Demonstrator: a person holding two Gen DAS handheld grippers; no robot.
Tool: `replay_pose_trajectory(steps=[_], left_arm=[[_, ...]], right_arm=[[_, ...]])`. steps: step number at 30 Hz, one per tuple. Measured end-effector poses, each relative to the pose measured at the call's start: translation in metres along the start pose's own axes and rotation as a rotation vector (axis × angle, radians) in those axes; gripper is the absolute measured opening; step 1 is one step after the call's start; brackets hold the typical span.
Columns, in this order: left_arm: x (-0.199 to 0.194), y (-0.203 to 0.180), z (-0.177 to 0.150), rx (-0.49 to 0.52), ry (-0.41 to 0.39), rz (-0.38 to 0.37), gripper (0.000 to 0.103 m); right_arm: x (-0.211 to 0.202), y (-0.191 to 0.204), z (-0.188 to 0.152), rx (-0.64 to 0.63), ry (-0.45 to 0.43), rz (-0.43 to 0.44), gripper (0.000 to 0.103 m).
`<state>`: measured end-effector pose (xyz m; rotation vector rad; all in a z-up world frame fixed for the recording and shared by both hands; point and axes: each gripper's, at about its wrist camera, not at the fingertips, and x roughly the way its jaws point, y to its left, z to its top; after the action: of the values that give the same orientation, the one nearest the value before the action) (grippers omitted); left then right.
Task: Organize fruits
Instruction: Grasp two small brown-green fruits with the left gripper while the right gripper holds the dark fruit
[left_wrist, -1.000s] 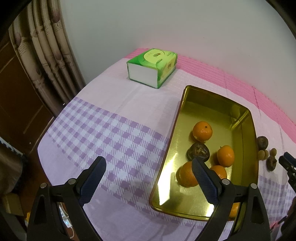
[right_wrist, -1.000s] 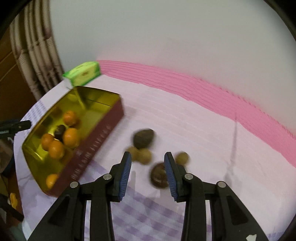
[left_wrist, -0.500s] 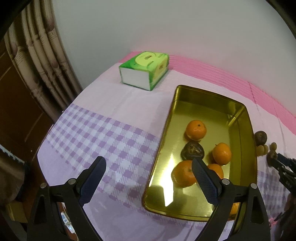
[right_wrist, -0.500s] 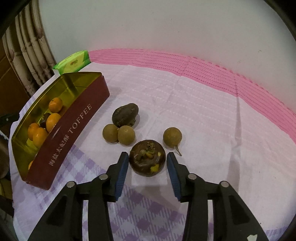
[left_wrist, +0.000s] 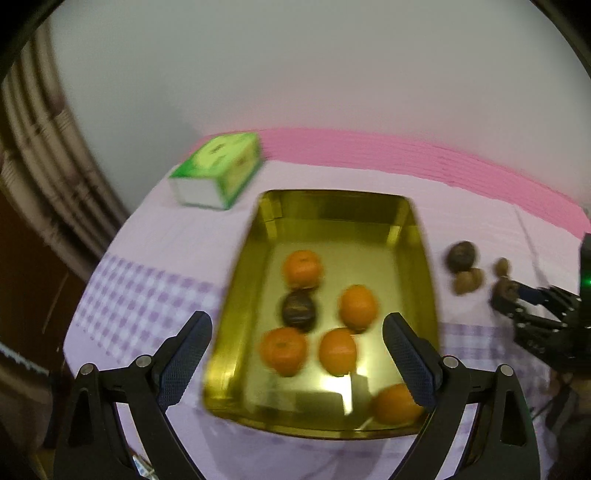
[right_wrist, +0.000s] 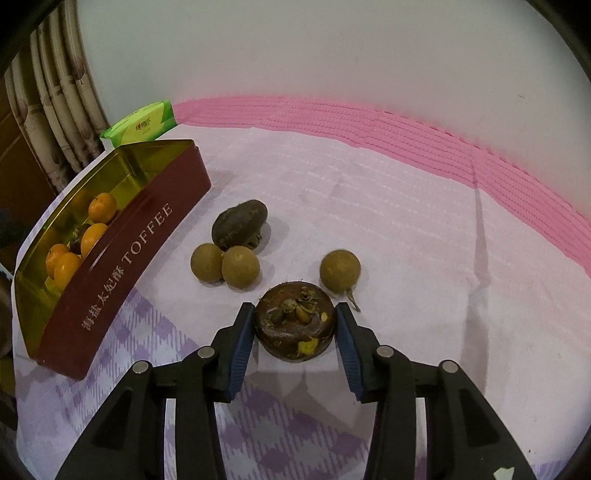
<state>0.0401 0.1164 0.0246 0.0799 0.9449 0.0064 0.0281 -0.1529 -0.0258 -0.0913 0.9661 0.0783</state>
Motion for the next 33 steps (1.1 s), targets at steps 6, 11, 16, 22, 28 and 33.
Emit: replay_pose_trajectory(steps=[6,11,16,22,28,33], left_arm=[[-0.002,-0.067,0.010,0.110,-0.016,-0.130,0.094],[0.003,-0.111,0.013,0.182,-0.009,-0.193,0.094],[0.019,-0.138,0.015,0.209,0.025,-0.220,0.094],[0.046,-0.151,0.018,0.158,0.089,-0.248,0.082],[0.066,-0.170,0.016,0.178,0.131,-0.240,0.072],[0.083,-0.172,0.019,0.179,0.166,-0.240,0.065]], right_arm=[[-0.011,-0.021,-0.012,0.021,0.000,-0.055,0.041],[-0.017,-0.057,-0.017,0.062,-0.017,-0.180,0.040],[-0.019,-0.089,-0.021,0.128,-0.038,-0.217,0.040],[-0.018,-0.094,-0.023,0.148,-0.057,-0.205,0.041],[-0.020,-0.096,-0.025,0.153,-0.059,-0.197,0.041],[-0.025,-0.102,-0.029,0.157,-0.061,-0.191,0.042]])
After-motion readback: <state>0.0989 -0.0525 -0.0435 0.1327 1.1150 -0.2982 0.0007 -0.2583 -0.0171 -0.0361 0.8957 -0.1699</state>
